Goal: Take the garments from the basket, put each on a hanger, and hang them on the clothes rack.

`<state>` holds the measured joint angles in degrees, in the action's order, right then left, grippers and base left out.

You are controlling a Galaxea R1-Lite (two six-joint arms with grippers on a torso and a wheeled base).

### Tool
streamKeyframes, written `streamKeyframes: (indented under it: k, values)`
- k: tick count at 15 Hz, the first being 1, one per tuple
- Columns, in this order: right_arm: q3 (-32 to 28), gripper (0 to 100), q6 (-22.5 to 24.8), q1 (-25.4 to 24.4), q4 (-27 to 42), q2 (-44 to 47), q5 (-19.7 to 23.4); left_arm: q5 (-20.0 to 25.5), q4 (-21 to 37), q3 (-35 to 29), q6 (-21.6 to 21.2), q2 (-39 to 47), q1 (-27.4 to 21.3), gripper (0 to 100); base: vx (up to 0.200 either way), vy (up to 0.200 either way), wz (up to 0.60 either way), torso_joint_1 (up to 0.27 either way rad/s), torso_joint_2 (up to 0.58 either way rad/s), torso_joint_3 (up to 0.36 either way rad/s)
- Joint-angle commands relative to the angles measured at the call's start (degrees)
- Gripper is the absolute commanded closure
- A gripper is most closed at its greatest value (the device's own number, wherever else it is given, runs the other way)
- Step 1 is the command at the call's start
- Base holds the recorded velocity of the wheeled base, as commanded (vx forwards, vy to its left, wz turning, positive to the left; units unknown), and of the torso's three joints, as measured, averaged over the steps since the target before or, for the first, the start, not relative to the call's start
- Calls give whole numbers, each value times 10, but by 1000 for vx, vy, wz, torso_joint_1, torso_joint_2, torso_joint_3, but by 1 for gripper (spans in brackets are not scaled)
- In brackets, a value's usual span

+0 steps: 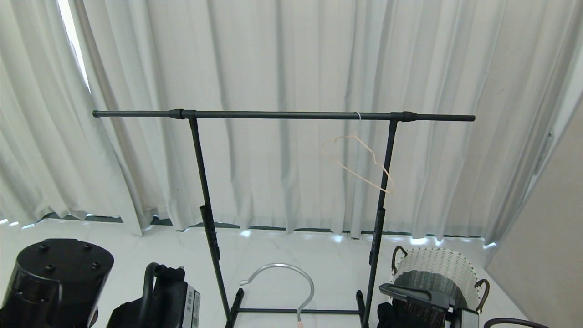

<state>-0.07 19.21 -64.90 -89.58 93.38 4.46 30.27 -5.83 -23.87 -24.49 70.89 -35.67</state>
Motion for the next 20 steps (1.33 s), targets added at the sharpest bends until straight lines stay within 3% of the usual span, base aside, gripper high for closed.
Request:
streamKeyframes:
  k: [1,3,6,9,11,15,18,19,20]
  values:
    - [1,0,12,23,-4,9,0,-27,-1,23,0,2,37,100,0,0,0,0,0,0]
    - [1,0,14,35,-4,26,-1,-60,-1,32,0,1,86,100,0,0,0,0,0,0]
    - [1,0,4,55,-4,63,-4,-66,-7,29,0,-5,165,100,0,0,0,0,0,0]
    - [1,0,-13,84,-4,66,-5,-67,-64,28,0,-6,229,100,0,0,0,0,0,0]
    - [1,0,-26,86,5,76,-5,-72,-103,22,2,-11,235,100,0,0,0,0,0,0]
    - [-56,0,-127,82,95,101,-4,-86,-160,15,6,-29,234,100,0,0,0,0,0,0]
    - [-172,0,-230,82,213,102,-5,-87,-163,-12,7,-25,218,100,0,0,0,0,0,0]
    - [-192,0,-244,82,234,101,-4,-87,-163,-18,8,-22,217,100,0,0,0,0,0,0]
    - [-261,0,-313,79,301,95,-4,-86,-163,-37,8,-18,212,100,0,0,0,0,0,0]
